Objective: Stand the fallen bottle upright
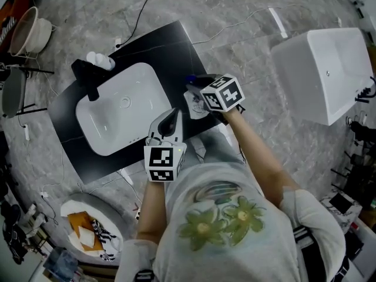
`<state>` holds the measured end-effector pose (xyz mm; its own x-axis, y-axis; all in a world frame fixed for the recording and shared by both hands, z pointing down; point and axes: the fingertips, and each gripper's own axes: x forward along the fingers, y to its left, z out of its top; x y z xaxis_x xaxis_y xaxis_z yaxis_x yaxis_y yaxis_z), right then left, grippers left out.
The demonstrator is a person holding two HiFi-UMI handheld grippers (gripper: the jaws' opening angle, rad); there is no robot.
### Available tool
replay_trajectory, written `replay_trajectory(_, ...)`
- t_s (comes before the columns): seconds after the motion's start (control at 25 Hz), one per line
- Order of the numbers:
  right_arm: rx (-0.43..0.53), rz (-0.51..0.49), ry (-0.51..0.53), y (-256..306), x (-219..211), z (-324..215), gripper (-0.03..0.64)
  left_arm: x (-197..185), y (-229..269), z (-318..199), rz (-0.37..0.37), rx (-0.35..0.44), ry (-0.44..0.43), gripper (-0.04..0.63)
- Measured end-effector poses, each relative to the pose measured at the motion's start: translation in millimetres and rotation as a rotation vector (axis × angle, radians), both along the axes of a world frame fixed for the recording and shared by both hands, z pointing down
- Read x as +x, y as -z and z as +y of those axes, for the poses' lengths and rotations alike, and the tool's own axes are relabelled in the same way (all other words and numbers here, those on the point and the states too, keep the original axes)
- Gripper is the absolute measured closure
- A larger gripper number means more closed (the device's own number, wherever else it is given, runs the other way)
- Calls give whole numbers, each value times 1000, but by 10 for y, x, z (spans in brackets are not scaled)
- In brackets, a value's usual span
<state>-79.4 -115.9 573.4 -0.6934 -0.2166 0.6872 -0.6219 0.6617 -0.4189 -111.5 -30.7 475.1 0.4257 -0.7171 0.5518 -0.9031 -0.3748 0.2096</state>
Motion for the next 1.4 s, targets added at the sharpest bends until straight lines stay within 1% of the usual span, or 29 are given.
replay_trajectory(0.24, 76, -14, 30, 191, 44, 158, 492, 44, 122, 187, -19, 18, 19, 577)
replay_trajectory(0.56, 183, -67, 45, 383, 81, 301, 494, 7, 218, 305, -37, 37, 34, 577)
replay_trajectory(0.72, 227, -76, 39, 469, 101, 329, 514, 23, 253, 341, -43, 45, 28, 577)
replay_trajectory(1.08, 275, -79, 60, 549, 128, 417, 515, 88, 325, 338, -51, 63, 10, 577)
replay_trajectory(1.4, 342, -73, 47, 633, 170, 412, 517, 121, 338, 352, -57, 72, 6, 577)
